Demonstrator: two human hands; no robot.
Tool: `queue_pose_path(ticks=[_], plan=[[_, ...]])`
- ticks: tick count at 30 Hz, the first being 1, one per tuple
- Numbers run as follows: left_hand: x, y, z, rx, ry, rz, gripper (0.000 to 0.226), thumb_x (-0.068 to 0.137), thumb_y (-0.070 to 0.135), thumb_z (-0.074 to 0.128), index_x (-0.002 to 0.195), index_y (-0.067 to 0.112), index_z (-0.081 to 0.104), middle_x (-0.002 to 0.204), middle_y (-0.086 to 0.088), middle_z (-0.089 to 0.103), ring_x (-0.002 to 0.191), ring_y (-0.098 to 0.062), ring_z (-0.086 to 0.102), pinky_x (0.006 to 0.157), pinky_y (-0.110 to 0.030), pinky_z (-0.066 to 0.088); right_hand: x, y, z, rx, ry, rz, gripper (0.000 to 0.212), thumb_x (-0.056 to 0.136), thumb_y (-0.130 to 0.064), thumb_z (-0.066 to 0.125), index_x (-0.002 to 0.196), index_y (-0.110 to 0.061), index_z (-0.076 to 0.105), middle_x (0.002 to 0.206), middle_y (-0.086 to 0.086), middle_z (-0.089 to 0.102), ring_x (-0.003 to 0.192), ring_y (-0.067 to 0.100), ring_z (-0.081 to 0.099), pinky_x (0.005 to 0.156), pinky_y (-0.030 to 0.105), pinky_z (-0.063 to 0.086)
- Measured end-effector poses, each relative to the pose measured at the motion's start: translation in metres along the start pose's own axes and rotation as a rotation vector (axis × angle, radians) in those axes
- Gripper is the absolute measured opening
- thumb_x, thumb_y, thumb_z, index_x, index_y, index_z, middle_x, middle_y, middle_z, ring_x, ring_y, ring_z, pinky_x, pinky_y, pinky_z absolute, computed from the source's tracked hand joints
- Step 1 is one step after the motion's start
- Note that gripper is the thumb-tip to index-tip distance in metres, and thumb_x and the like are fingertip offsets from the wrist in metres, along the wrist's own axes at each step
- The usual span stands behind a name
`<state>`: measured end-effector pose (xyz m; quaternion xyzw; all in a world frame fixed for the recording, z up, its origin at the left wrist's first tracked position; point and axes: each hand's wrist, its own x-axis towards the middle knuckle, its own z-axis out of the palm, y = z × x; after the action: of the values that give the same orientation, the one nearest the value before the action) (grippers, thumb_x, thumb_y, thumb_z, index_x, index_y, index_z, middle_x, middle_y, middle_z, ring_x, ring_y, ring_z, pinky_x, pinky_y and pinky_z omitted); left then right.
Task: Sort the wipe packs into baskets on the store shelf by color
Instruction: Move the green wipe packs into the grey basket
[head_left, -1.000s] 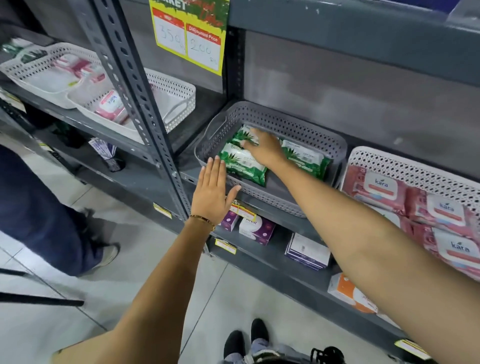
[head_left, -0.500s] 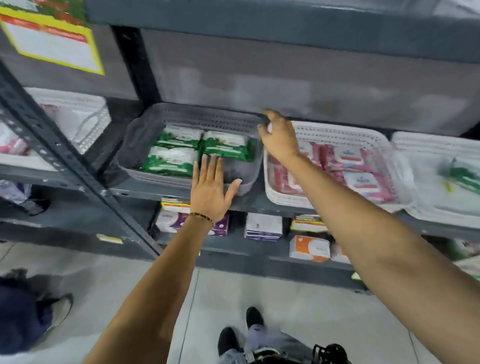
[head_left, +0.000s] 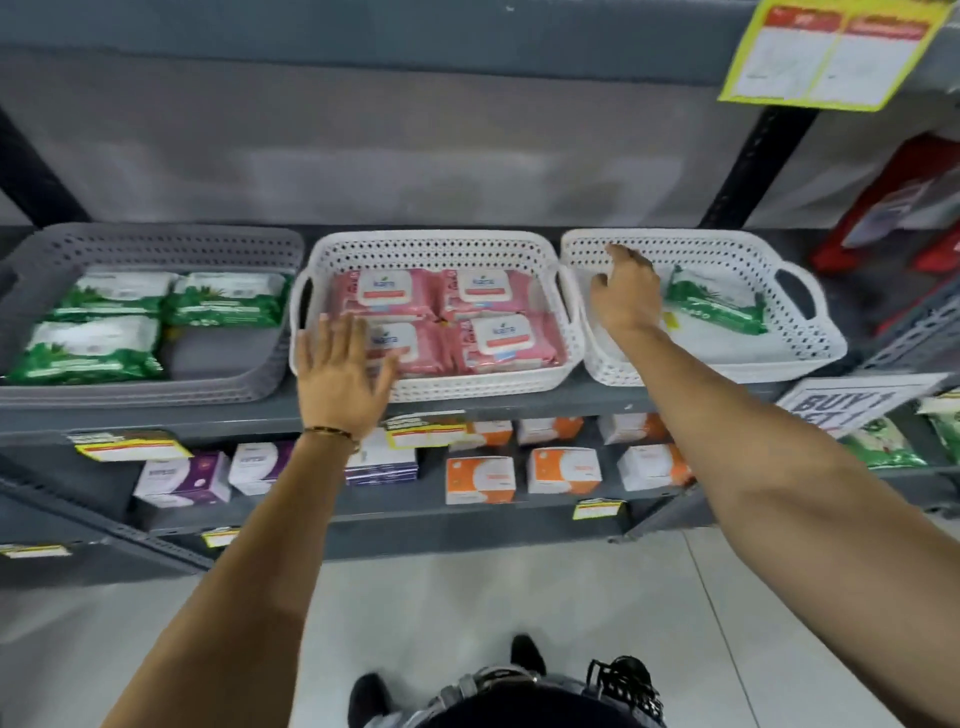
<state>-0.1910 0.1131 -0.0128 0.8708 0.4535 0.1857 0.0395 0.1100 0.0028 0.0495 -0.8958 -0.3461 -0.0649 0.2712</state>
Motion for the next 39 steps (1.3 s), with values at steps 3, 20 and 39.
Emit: queue_pose_path(ticks=[3,20,39], plan=[[0.0,0.003,0.003,0.033,0.04,-0.038,0.076,0.084,0.056,0.021,0.133,0.002,0.043,0.139,-0.024,0.046,0.134,-0.038,0.034,0.113,-0.053,0.018,0.017,0.053,-0.008,-0.158,-0.107,0.041,0.047,0.085,-0.01,0.053,0.131,0.0,0.046,0.133,0.025,0.051,0.127,0.039,0.043,0.105,0.048,0.038],[-0.003,0.02,0.001,0.111,0.085,-0.169,0.071,0.081,0.048,0.02,0.128,0.004,0.049,0.135,-0.027,0.048,0.131,-0.043,0.034,0.113,-0.05,0.021,0.065,0.162,-0.01,-0.44,-0.541,0.246,0.083,0.088,-0.028,0.056,0.149,-0.005,0.004,0.158,0.019,0.009,0.144,0.039,0.012,0.115,0.058,0.019],[-0.003,0.018,0.004,0.08,0.127,-0.152,0.057,0.084,0.038,0.027,0.116,0.002,0.058,0.121,-0.024,0.061,0.123,-0.043,0.046,0.107,-0.049,0.029,0.068,0.162,-0.01,-0.539,-0.449,0.229,0.06,0.08,-0.021,0.062,0.133,-0.011,0.035,0.132,0.022,0.048,0.127,0.039,0.033,0.101,0.046,0.032]])
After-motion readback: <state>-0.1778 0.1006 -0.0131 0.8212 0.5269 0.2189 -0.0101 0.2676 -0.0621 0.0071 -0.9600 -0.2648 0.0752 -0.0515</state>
